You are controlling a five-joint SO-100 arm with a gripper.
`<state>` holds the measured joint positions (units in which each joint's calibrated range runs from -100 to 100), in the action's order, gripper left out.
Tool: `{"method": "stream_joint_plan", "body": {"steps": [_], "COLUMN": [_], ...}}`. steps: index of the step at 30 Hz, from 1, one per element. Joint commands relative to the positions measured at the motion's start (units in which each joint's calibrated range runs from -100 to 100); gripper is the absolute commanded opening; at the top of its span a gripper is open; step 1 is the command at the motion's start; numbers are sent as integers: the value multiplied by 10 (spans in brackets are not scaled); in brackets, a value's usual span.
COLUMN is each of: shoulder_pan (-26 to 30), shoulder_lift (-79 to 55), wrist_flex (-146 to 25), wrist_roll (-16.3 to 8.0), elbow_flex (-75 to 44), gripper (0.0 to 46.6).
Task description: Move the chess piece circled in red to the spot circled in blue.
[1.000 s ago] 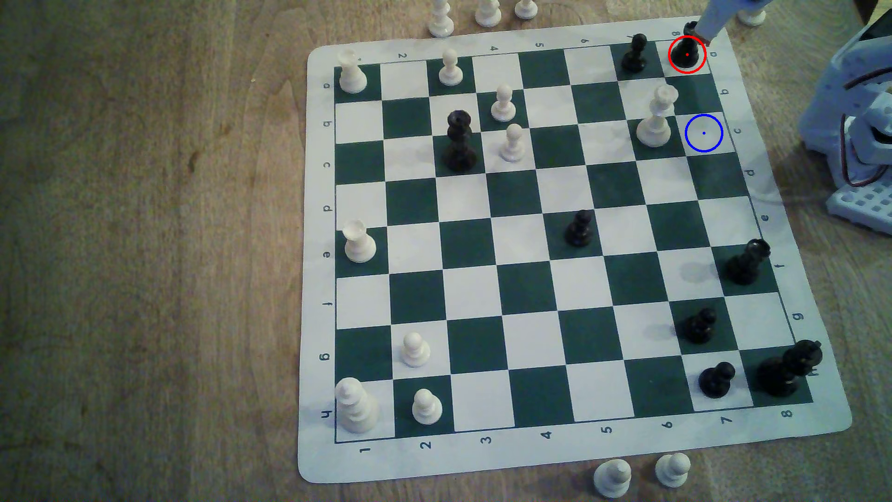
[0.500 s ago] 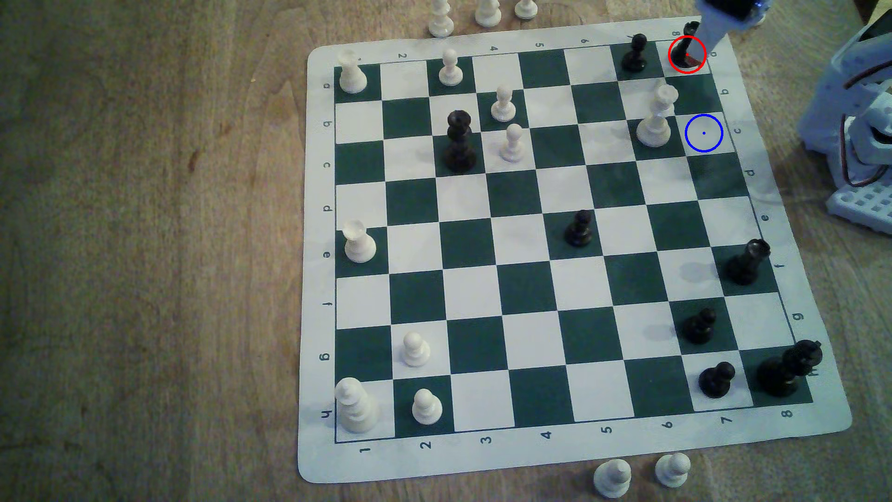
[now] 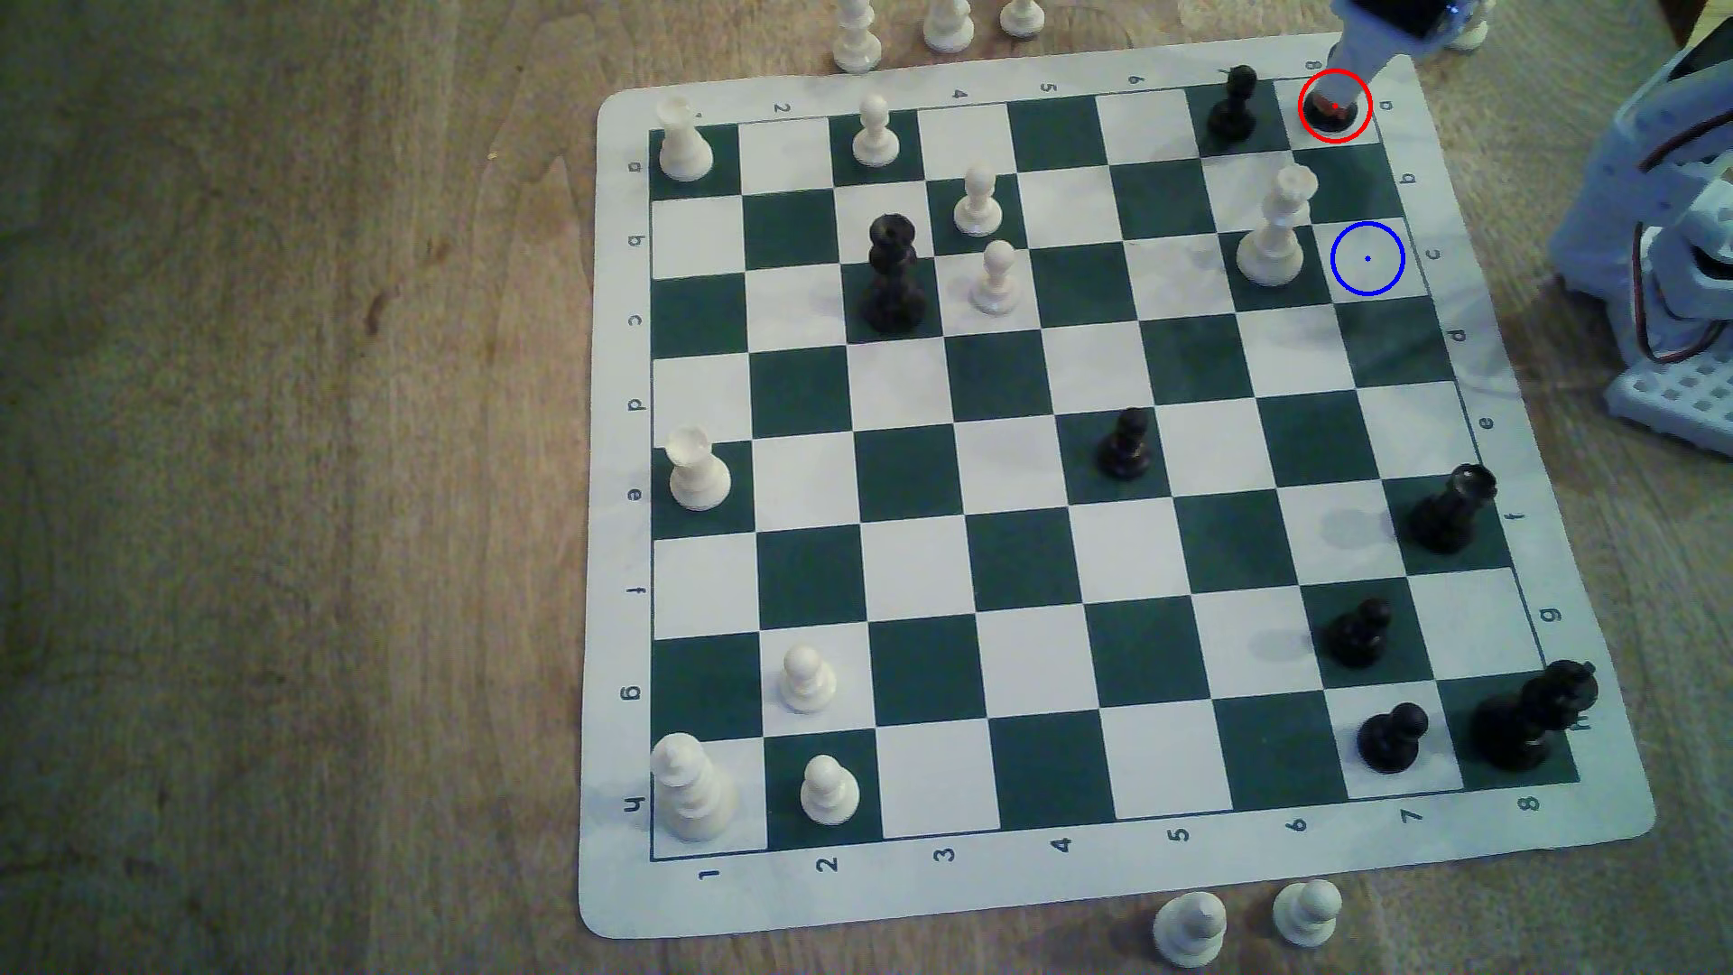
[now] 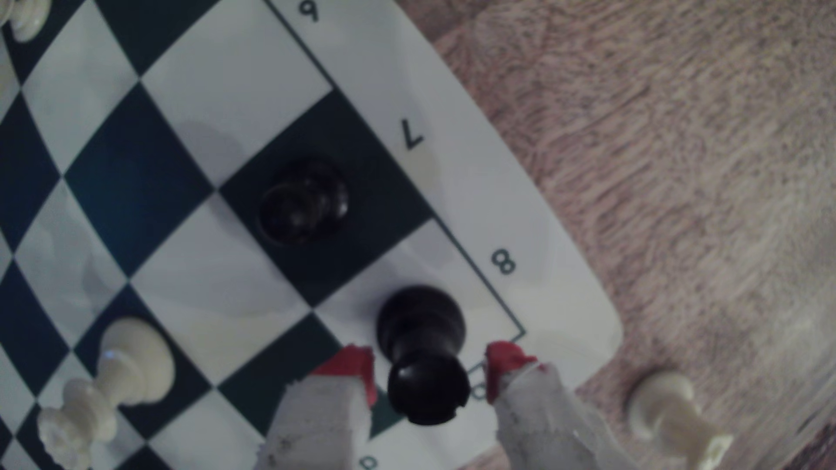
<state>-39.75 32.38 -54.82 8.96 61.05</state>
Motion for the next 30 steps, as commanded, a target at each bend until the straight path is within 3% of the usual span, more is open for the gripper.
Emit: {"method": "stream_joint_plan", "body": {"steps": [1,9,13,15,30], "shoulder_pan": [8,11,17,20,29], "shoulder_lift": [1,1,1,1,58], "wrist_flex": [4,7,4,6,-98], "wrist_roll": [-3,-6,-11,-17,-24], "elbow_flex": [-11,-13,-15,-15,-57], "gripper": [118,94,47,3,3]}}
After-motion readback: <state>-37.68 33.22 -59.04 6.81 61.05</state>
